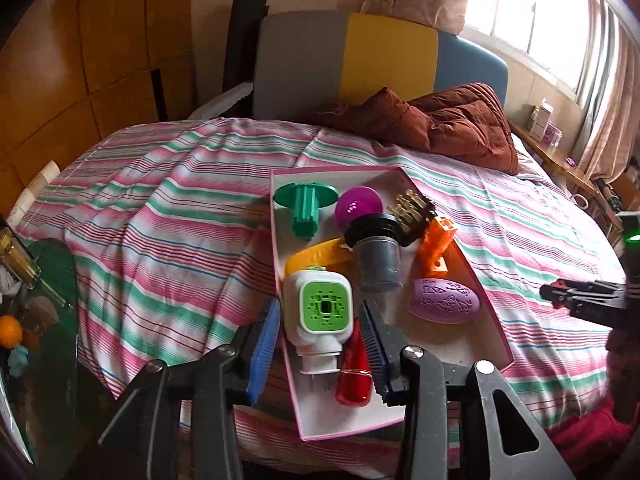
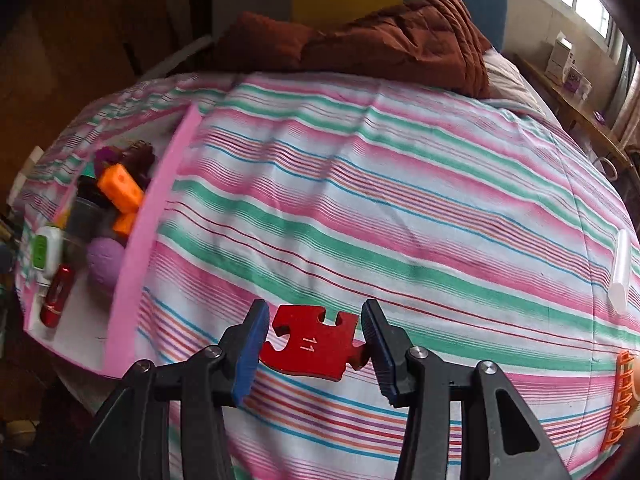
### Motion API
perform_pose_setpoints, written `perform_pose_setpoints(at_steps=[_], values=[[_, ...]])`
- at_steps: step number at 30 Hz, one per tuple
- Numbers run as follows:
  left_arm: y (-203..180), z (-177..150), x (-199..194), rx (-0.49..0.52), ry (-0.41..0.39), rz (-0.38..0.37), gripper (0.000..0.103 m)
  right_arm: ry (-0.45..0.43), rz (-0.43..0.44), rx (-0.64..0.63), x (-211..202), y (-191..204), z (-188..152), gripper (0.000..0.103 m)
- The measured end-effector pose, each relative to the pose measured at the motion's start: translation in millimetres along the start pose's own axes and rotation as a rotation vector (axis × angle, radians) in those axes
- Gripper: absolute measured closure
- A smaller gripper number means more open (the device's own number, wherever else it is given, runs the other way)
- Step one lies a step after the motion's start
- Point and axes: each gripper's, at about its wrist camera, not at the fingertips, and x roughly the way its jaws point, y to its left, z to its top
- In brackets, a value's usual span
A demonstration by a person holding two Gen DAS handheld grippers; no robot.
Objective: Organize rigid objects
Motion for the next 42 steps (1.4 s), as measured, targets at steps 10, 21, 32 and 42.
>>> perform_pose_setpoints(at_steps=[10, 21, 32, 42], values=[[23.0, -2.9, -1.7, -0.056, -0.017, 0.072, 0.04, -0.09, 0.24, -0.273, -19.4, 142.2, 3.6, 0.055], [31.1, -6.5, -2.4, -0.083, -0.009, 0.109, 0.019, 0.009, 0.174, -0.318, 42.1, 185.7, -6.1, 0.054], [23.0, -0.3, -20.1, -0.088, -0.083, 0.158, 0.0, -0.104, 0.215, -0.307, 19.6, 183.4, -13.8, 0.043], [10.1, -6.9, -37.3, -0.102, -0.127, 0.216, 0.0, -0.268, 0.012, -0.111, -18.4, 174.4, -2.6, 0.043]])
